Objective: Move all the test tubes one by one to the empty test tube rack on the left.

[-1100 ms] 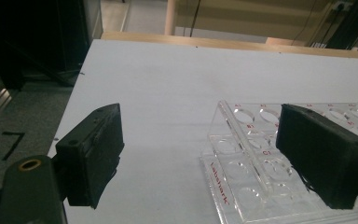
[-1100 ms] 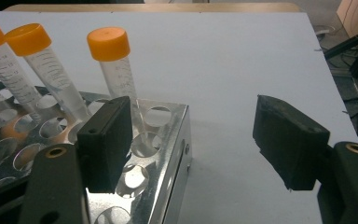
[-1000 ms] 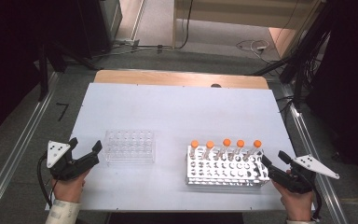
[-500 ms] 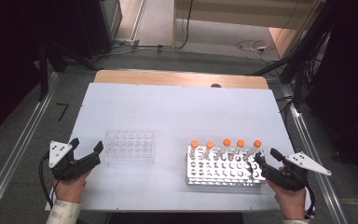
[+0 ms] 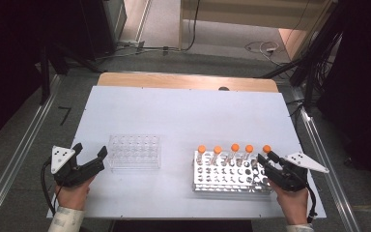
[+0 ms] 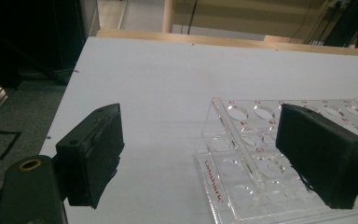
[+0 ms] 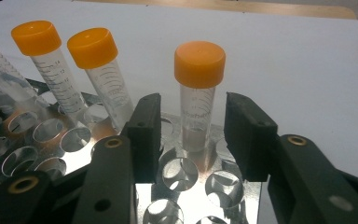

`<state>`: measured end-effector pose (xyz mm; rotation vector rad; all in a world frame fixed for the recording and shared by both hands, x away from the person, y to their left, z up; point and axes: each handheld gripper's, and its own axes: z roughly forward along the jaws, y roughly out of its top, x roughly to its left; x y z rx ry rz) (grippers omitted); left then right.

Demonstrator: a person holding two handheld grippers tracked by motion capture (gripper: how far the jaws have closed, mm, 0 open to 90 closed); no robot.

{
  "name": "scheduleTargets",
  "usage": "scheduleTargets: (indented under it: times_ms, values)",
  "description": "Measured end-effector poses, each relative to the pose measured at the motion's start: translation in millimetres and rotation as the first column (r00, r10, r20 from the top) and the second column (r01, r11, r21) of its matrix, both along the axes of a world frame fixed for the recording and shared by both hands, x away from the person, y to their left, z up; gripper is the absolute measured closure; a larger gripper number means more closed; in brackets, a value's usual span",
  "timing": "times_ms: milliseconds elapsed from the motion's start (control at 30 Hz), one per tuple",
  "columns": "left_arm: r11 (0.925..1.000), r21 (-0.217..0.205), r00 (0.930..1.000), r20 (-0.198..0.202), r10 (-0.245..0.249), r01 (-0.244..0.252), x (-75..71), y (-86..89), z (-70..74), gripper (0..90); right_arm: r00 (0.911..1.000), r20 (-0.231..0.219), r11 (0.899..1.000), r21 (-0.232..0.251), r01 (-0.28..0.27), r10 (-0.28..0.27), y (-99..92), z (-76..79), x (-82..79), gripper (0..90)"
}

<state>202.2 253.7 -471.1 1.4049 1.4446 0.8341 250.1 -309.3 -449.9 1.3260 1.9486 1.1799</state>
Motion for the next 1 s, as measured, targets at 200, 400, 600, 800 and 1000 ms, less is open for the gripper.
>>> scheduleTargets:
  times_ms: [200, 400, 600, 800, 1000]
  values:
    - [1.0, -0.001, 1.0, -0.001, 0.0, 0.0, 0.0, 0.0, -0.1, 14.7, 0.9996, -0.013, 1.0, -0.009, 0.023, -0.023, 3.5, -0.5, 2.8, 66.0]
    - [1.0, -0.002, 1.0, -0.002, -0.001, 0.001, 0.2, -0.7, -0.3, 14.8, 0.9986, -0.046, 0.999, -0.035, 0.022, -0.024, 5.5, -1.3, 6.5, 69.9]
    - [1.0, -0.001, 1.0, 0.0, -0.001, 0.001, 0.0, -0.5, -0.2, 14.8, 0.9991, -0.028, 0.999, -0.041, 0.031, -0.032, 6.1, -0.6, 5.6, 72.1]
    - [1.0, -0.001, 1.0, 0.0, -0.001, 0.001, 0.1, -0.2, -0.2, 14.8, 0.9992, 0.006, 0.999, -0.023, 0.04, -0.039, 4.4, 5.1, 2.1, 72.4]
    - [1.0, -0.001, 1.0, 0.001, -0.001, 0.001, -0.1, -0.5, -0.1, 14.8, 0.9981, 0.038, 0.999, -0.007, 0.049, -0.049, 2.3, 14.5, -2.5, 72.5]
